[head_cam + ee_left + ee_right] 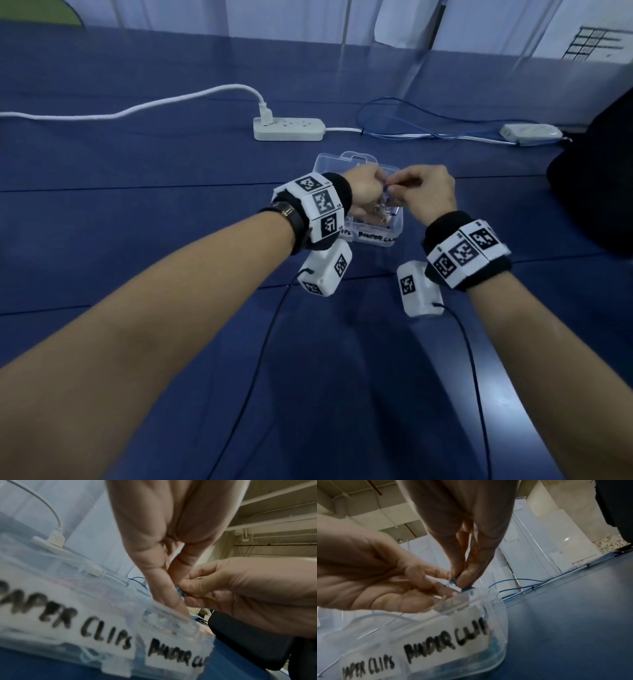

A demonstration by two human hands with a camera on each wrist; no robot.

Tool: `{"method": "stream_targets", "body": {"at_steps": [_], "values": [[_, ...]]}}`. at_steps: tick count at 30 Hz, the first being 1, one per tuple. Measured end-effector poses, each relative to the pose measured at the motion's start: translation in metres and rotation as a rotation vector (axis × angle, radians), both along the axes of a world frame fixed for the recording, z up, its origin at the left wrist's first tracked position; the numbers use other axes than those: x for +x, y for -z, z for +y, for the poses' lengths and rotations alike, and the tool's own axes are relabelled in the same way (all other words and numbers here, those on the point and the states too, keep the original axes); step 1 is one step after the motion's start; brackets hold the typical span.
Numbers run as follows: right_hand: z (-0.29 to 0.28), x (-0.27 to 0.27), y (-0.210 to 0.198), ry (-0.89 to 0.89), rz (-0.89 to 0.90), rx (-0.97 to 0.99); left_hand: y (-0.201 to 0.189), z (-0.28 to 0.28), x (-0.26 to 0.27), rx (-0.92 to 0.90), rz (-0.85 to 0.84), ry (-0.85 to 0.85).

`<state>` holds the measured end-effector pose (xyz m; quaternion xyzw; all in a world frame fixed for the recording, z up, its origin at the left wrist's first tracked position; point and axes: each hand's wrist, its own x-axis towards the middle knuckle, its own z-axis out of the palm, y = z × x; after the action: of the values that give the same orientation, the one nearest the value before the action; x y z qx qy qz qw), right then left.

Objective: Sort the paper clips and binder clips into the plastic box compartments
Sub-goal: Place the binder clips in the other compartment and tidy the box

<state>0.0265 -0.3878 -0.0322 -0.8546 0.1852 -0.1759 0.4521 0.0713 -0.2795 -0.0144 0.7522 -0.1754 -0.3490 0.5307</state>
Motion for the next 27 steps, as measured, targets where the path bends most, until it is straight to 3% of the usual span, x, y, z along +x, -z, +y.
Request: {"method": "stream_targets", "body": {"at_steps": [10, 15, 18, 21, 24, 27], "values": [[-0.005, 0.008, 0.008, -0.029, 0.059, 0.088, 0.001, 0.008, 0.016, 0.088, -0.037, 0.149], [0.000, 0.003, 0.005, -0.082, 0.106, 0.008, -0.012, 0.017, 0.029, 0.160, -0.192, 0.212], [0.012, -0.002, -0.002, -0.172, 0.125, -0.100, -0.021, 0.025, 0.042, 0.358, -0.494, 0.220], [0.027, -0.004, -0.005, -0.343, 0.247, -0.214, -0.020, 0.028, 0.048, 0.691, -0.771, 0.405], [0.033, -0.005, -0.005, -0.442, 0.372, -0.284, -0.007, 0.024, 0.052, 0.860, -0.798, 0.540], [0.034, -0.008, -0.008, -0.459, 0.372, -0.312, 0.002, 0.021, 0.056, 0.883, -0.794, 0.532]]}}
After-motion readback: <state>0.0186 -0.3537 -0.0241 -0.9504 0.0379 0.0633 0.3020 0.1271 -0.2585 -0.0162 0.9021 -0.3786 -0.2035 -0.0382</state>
